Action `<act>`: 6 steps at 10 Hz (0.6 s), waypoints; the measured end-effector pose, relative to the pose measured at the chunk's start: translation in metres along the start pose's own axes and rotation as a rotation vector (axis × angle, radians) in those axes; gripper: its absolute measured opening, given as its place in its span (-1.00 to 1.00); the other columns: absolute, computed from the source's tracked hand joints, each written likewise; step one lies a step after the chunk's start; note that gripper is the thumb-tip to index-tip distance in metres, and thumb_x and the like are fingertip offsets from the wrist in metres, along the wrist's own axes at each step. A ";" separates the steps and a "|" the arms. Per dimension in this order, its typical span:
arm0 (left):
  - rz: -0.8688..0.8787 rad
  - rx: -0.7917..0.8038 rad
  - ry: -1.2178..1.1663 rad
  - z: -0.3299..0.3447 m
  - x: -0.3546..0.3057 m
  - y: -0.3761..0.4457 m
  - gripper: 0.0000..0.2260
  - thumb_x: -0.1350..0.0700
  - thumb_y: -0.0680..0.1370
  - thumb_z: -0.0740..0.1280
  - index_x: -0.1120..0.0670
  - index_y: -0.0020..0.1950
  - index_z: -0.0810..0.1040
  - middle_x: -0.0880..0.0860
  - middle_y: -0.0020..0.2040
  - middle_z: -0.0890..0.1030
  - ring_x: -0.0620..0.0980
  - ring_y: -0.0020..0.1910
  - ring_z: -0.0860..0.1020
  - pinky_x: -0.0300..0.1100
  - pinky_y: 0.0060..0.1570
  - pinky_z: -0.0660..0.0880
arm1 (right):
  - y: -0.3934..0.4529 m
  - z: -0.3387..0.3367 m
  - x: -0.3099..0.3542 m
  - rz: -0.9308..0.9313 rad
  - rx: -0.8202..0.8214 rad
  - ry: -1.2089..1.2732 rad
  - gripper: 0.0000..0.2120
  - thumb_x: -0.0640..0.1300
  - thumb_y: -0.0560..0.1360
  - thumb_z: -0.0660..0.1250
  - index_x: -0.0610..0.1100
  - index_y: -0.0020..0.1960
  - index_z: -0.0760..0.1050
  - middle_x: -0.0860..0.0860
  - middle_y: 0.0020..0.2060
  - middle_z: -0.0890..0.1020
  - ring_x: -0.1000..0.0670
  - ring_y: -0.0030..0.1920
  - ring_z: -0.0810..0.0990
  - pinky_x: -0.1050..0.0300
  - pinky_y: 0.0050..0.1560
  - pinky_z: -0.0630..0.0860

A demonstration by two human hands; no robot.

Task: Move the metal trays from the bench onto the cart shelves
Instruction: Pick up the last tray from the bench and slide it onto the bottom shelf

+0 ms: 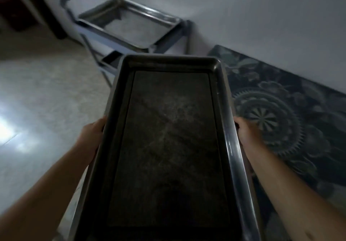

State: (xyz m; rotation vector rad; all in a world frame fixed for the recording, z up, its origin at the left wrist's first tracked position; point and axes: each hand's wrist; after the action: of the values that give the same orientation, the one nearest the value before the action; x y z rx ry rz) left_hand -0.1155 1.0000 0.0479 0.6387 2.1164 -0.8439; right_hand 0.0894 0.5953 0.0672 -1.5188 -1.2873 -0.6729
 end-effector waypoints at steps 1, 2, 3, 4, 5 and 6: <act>-0.084 -0.126 -0.090 -0.046 0.036 -0.034 -0.77 -0.17 0.58 0.23 -0.23 -0.16 0.65 -0.30 -0.32 0.65 -0.32 -0.37 0.61 -0.46 -0.55 0.43 | 0.002 0.056 0.021 -0.081 0.150 -0.209 -0.66 0.08 0.38 0.18 -0.09 -0.17 0.64 0.09 -0.36 0.59 -0.02 -0.26 0.58 0.16 -0.26 0.45; -0.144 -0.272 -0.227 -0.088 0.065 -0.077 -0.77 -0.07 0.61 0.24 -0.12 -0.20 0.61 -0.30 -0.41 0.63 -0.34 -0.44 0.59 -0.45 -0.58 0.41 | -0.016 0.122 0.050 -0.263 0.307 -0.357 -0.61 -0.01 0.41 0.12 -0.21 -0.08 0.65 -0.14 -0.19 0.64 -0.11 -0.15 0.56 0.01 -0.10 0.46; -0.187 -0.408 -0.340 -0.131 0.098 -0.117 -0.78 -0.03 0.61 0.26 -0.09 -0.20 0.60 -0.28 -0.45 0.62 -0.34 -0.48 0.58 -0.44 -0.60 0.40 | -0.040 0.189 0.074 -0.399 0.414 -0.482 -0.77 -0.23 0.53 0.20 -0.29 -0.07 0.62 -0.21 -0.18 0.63 -0.22 -0.15 0.57 0.12 -0.17 0.45; -0.272 -0.534 -0.387 -0.176 0.137 -0.160 -0.74 -0.11 0.57 0.30 -0.06 -0.26 0.63 -0.18 -0.41 0.65 -0.25 -0.45 0.61 -0.36 -0.56 0.46 | -0.074 0.242 0.077 -0.518 0.524 -0.606 -0.79 -0.28 0.54 0.21 -0.34 -0.10 0.60 -0.24 -0.19 0.63 -0.28 -0.11 0.58 0.12 -0.23 0.41; -0.380 -0.679 -0.401 -0.213 0.180 -0.207 -0.70 -0.16 0.50 0.34 -0.03 -0.31 0.68 0.08 -0.17 0.71 0.06 -0.20 0.67 -0.07 -0.22 0.60 | -0.125 0.298 0.084 -0.608 0.644 -0.693 -0.79 -0.28 0.57 0.20 -0.36 0.00 0.58 -0.32 -0.05 0.62 -0.21 -0.04 0.57 0.03 -0.10 0.41; -0.431 -0.753 -0.432 -0.237 0.219 -0.248 -0.71 -0.16 0.50 0.35 -0.02 -0.25 0.72 0.24 -0.05 0.70 0.20 -0.02 0.66 0.17 0.09 0.58 | -0.164 0.347 0.089 -0.785 0.752 -0.810 -0.78 -0.29 0.58 0.20 -0.29 0.09 0.60 -0.27 0.06 0.62 -0.24 0.10 0.56 0.06 -0.06 0.38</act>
State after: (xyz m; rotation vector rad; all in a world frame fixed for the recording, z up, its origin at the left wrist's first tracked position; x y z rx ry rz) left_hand -0.5183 1.0473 0.0805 -0.3724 1.9719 -0.2931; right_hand -0.1026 0.9391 0.0769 -0.6002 -2.4481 0.0615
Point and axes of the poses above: each hand's wrist, its own y-axis towards the middle knuckle, its own z-axis out of the palm, x = y × z
